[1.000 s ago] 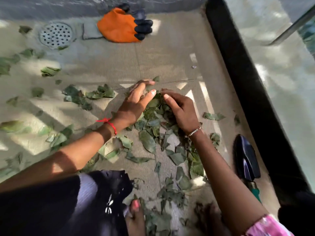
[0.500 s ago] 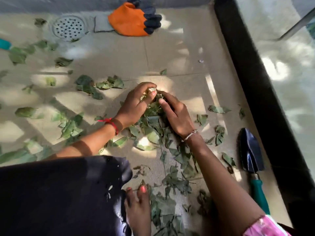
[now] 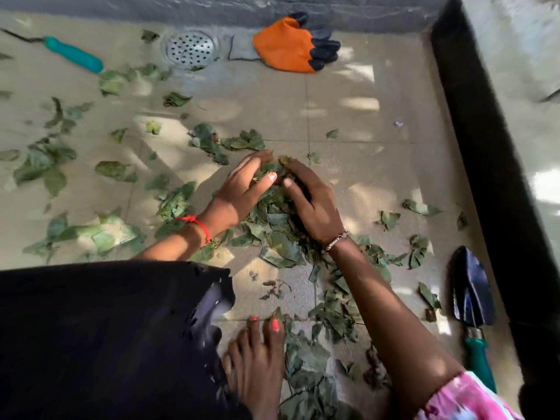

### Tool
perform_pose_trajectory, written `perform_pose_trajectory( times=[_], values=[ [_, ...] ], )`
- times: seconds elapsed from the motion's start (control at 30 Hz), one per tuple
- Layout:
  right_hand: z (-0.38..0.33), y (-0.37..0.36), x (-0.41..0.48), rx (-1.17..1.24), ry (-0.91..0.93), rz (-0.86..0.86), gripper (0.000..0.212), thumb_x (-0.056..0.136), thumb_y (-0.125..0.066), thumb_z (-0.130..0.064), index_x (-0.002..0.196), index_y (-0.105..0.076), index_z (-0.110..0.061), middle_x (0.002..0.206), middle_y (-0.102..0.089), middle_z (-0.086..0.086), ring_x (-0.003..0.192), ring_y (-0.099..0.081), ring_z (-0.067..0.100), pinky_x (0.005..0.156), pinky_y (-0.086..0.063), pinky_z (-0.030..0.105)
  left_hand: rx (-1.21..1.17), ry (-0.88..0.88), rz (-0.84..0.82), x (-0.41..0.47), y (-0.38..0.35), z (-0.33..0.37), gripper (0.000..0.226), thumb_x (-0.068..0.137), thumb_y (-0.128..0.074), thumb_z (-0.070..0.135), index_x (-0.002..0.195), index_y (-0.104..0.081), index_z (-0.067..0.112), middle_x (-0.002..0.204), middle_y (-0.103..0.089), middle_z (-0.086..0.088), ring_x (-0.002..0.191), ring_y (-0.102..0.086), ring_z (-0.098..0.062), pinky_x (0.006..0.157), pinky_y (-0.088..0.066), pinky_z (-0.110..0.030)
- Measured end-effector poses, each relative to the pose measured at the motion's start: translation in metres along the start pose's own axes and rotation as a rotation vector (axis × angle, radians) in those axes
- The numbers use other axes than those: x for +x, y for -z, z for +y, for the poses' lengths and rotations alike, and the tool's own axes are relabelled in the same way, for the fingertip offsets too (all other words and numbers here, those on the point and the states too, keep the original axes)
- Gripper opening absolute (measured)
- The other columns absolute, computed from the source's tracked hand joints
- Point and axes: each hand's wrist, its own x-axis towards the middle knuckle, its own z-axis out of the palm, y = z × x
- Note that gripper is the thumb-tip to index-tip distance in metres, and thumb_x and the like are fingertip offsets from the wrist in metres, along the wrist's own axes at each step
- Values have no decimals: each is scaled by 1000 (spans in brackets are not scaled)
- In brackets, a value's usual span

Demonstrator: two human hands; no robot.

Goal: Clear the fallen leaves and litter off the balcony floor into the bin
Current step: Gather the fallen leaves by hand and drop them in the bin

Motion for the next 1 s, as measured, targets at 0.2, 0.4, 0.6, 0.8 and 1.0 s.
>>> perform_pose_trajectory(
  times=[0.2,0.4,0.6,0.8,1.0],
  values=[
    [-5,-19,10,-194,34,-31,53,94,-36,-36,138,-40,-7,144,-41,11,134,-35,22,113,-25,42,8,18,21,-13,5,-16,42,97,-47,19,137,-40,9,147,-35,-7,131,-30,-5,96,-20,5],
    [-8,-32,22,-74,31,85,52,95,-34,-38,140,-39,-13,148,-36,6,137,-32,20,113,-28,41,9,103,57,-31,20,-10,45,99,-41,28,143,-32,18,153,-23,3,133,-22,-3,111,-20,-27],
    [-8,-35,30,-344,11,41,66,91,-20,-50,142,-34,-10,149,-34,8,140,-26,21,117,-16,39,95,82,101,-40,42,-25,66,86,-33,54,139,-37,13,153,-25,-4,133,-23,-9,112,-17,-32],
    [-11,-14,52,-140,-16,161,51,99,-34,-38,143,-32,-13,153,-25,3,141,-23,17,117,-19,39,145,85,117,-17,42,-38,62,90,-35,47,143,-30,15,156,-16,-3,143,-16,-18,117,-15,-40],
    [18,7,78,-502,-156,142,64,96,-25,-52,148,-17,-16,157,-11,3,145,-7,15,117,2,31,197,147,225,15,46,-50,72,85,-32,58,139,-34,9,153,-22,-10,141,-17,-20,118,-12,-38]
  ],
)
